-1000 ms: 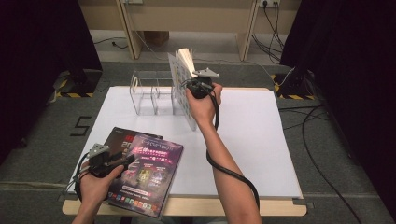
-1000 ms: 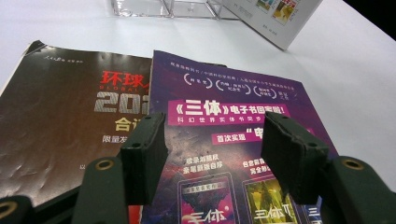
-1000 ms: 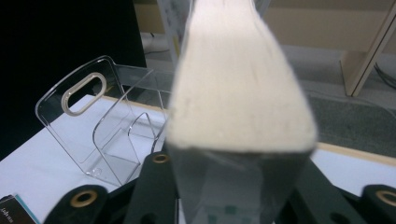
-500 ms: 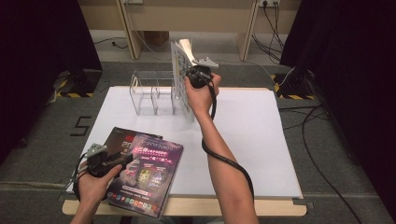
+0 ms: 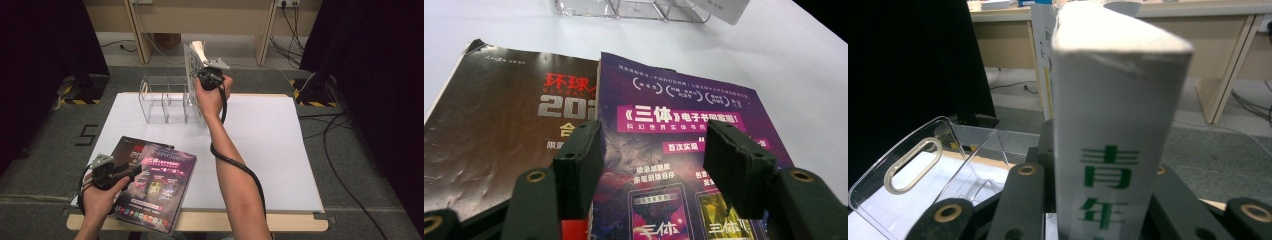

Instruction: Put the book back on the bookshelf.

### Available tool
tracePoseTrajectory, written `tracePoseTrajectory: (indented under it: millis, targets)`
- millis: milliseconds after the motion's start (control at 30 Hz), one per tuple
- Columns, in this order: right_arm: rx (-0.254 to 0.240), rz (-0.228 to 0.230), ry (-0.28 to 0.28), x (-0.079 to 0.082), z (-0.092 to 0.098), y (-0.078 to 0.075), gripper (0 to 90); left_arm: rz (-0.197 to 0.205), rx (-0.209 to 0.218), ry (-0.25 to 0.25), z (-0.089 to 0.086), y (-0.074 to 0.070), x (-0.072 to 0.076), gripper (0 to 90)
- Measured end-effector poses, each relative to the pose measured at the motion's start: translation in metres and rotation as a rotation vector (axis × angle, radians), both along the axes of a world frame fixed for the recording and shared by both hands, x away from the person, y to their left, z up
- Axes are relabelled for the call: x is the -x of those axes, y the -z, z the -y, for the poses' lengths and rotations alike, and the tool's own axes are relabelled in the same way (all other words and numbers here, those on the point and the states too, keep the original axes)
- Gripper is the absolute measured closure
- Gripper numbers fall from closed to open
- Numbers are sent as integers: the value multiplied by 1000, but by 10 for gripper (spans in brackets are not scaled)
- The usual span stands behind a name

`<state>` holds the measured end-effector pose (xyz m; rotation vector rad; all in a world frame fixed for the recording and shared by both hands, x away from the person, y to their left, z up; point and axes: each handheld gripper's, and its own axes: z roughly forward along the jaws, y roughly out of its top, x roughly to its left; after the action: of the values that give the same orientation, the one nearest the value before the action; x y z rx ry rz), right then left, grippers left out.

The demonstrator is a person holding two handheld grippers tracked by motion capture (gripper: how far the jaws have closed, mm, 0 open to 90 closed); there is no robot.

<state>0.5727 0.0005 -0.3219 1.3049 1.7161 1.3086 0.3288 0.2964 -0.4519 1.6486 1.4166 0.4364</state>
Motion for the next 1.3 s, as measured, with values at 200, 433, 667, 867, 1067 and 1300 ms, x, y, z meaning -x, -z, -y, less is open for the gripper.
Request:
tracePoseTrajectory:
  millis: [200, 433, 667, 867, 1067, 1300]
  targets:
    - [14, 14, 4, 3, -2, 17, 744, -1, -3, 4, 1, 0, 0, 393]
    - [7, -1, -7, 10, 0, 20, 675, 0, -3, 5, 3, 1, 1, 393]
    - [18, -50, -35, 16, 2, 28, 631, -2, -6, 10, 4, 1, 1, 393]
    - [26, -59, -38, 24, 5, 29, 695, 0, -7, 10, 4, 0, 1, 393]
    - [39, -84, -22, 23, 6, 25, 734, -1, -9, 15, 6, 1, 1, 393]
    - [21, -48, 28, 24, 2, 29, 745, -5, -12, 12, 4, 2, 1, 393]
